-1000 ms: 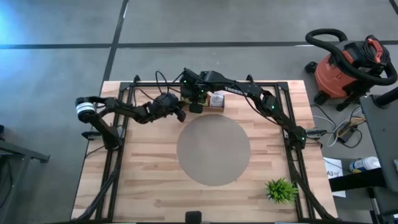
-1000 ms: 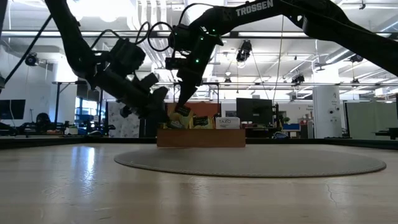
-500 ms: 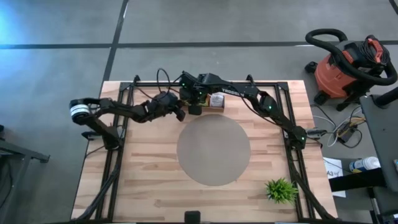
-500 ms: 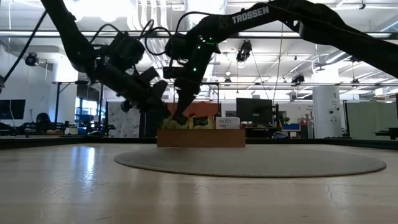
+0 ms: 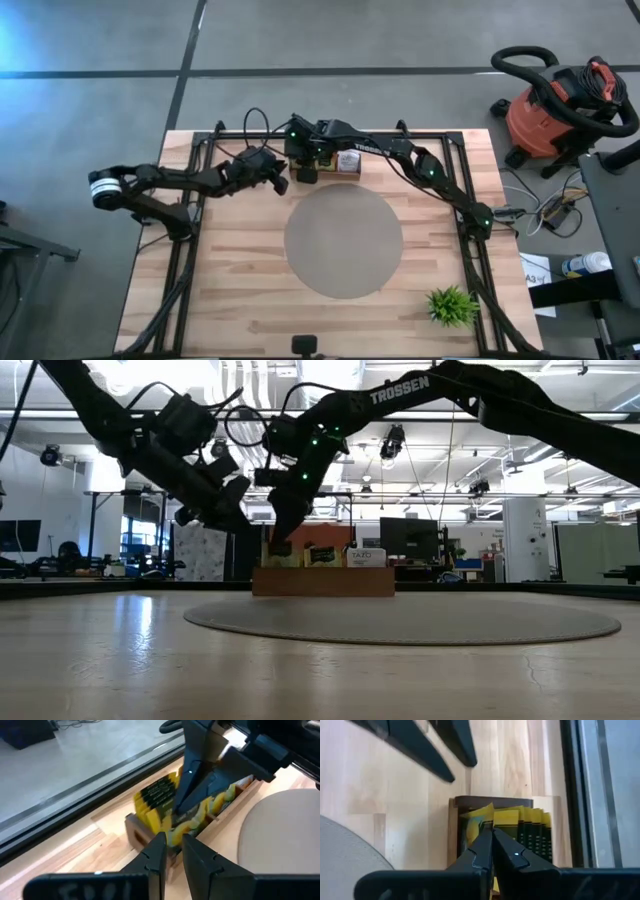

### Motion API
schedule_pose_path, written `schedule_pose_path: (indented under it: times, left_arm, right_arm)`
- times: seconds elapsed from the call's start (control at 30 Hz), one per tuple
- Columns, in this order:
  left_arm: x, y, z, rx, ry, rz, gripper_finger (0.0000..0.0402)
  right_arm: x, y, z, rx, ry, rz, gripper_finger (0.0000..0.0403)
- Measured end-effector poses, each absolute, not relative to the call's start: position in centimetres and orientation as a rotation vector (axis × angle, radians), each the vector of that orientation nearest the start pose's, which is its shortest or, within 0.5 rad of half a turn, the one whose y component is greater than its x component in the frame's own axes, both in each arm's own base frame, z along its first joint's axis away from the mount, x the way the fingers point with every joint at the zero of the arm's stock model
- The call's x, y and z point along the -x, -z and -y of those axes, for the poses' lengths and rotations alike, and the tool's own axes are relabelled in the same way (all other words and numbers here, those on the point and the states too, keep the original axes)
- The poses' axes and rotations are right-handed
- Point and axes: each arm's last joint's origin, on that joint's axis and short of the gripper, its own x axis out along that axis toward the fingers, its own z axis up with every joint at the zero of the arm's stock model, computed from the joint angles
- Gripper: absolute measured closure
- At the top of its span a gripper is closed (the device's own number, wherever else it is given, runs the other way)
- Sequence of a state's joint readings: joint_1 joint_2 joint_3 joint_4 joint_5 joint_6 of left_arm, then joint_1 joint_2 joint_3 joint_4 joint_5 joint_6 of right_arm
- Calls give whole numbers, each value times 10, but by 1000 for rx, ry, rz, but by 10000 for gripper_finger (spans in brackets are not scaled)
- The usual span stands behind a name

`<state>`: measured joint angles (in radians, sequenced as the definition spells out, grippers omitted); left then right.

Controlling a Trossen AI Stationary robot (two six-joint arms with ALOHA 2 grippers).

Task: Pick & Place Tea
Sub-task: Put the yellow tea bag into the left compartment of the wooden organizer

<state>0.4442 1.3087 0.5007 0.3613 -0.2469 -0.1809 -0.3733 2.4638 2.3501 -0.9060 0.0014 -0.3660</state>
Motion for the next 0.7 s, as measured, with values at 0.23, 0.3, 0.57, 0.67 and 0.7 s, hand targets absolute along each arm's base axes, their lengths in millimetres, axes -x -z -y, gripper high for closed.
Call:
schedule_pose_path:
  times: [0.23,0.3,0.57,0.67,0.7]
  left_arm:
    - [-219,-176,-113,222,-731,-407,347]
    - [-219,-176,-113,221,-731,-408,347]
    - [-219,-176,-113,219,-731,-408,347]
    - [-219,-176,-113,219,-731,-408,347]
    - [-219,-176,-113,219,-731,-408,347]
  right_arm:
    - [-491,-216,192,113,168,-1051,352]
    - [-491,-216,193,98,178,-1050,331]
    - [-478,-243,188,137,217,-1081,260]
    - [-467,-253,185,109,177,-1127,251]
    - [-464,-252,185,99,158,-1148,250]
